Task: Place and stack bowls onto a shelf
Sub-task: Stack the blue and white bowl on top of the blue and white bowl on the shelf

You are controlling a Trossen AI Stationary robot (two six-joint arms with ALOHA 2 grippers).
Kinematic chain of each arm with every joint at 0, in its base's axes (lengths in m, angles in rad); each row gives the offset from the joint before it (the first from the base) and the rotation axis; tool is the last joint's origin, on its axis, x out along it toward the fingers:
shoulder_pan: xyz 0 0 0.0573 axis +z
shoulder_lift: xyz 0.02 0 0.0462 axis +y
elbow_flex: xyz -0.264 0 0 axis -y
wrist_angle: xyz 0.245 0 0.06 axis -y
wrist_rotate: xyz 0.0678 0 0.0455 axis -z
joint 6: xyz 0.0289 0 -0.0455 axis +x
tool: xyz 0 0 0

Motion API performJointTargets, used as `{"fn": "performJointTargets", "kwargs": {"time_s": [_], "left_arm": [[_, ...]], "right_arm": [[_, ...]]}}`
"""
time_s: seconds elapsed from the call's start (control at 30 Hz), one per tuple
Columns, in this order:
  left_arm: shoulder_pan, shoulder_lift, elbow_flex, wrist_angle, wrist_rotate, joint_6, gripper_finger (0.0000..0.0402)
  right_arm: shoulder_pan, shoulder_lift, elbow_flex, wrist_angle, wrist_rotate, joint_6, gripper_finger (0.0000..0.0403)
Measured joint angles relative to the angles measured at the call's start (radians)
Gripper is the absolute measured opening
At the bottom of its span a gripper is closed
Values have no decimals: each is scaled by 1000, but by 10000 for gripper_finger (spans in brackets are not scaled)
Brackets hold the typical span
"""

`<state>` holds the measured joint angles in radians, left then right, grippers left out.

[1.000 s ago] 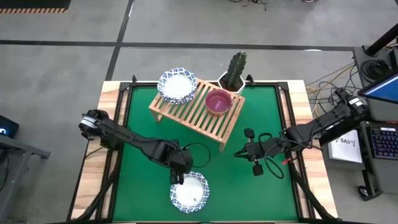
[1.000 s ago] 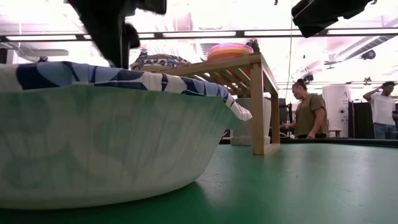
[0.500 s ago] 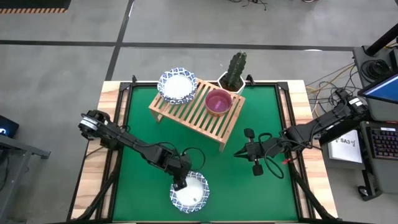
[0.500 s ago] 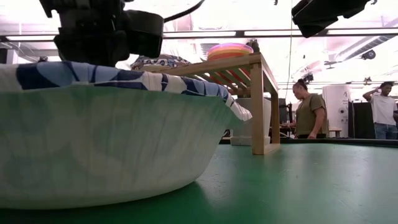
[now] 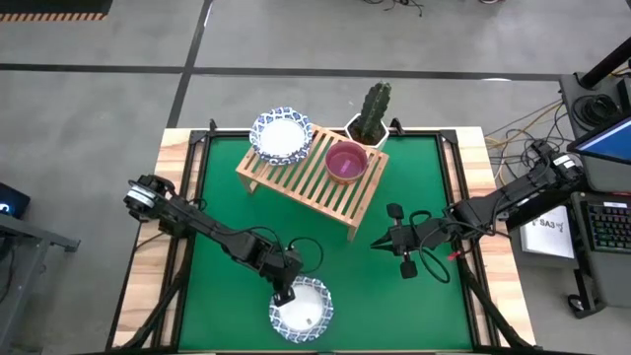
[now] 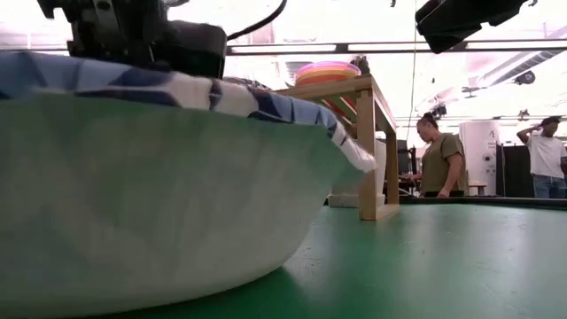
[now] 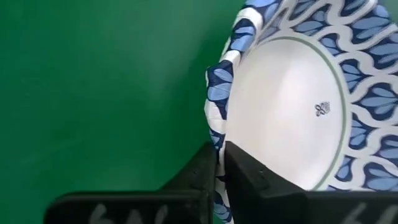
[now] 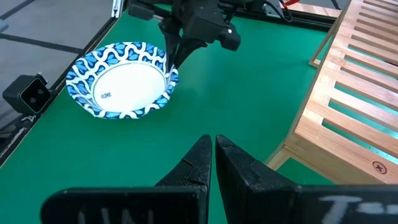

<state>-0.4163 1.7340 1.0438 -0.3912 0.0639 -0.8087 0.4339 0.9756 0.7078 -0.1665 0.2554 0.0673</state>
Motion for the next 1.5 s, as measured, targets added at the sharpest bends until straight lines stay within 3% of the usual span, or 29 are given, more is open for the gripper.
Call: {"fn": "performJointTargets", "kwargs": {"time_s": [0.37,0.57,0.67,0.87,0.97,1.1,1.17,1.3,1.5], "left_arm": [[-6,-74,148,-108,-2,199,1],[-5,-159,326,-262,-109,306,0],[-5,-204,447,-397,-272,344,0],[55,-245,725,-754,-775,275,0],[133,-250,867,-941,-885,241,0],[304,-252,1009,-1039,-879,294,0],[411,-250,1051,-1038,-825,364,0],[664,-250,1080,-1034,-620,457,0],[967,-249,1002,-987,-318,545,0]], "right_arm": [[0,0,0,0,0,0,12],[0,0,0,0,0,0,12],[0,0,0,0,0,0,12],[0,0,0,-1,0,0,12],[0,0,0,-1,0,0,12],[0,0,0,0,0,0,12],[0,0,0,-1,0,0,12],[0,0,0,0,0,0,12],[0,0,0,-1,0,0,12]]}}
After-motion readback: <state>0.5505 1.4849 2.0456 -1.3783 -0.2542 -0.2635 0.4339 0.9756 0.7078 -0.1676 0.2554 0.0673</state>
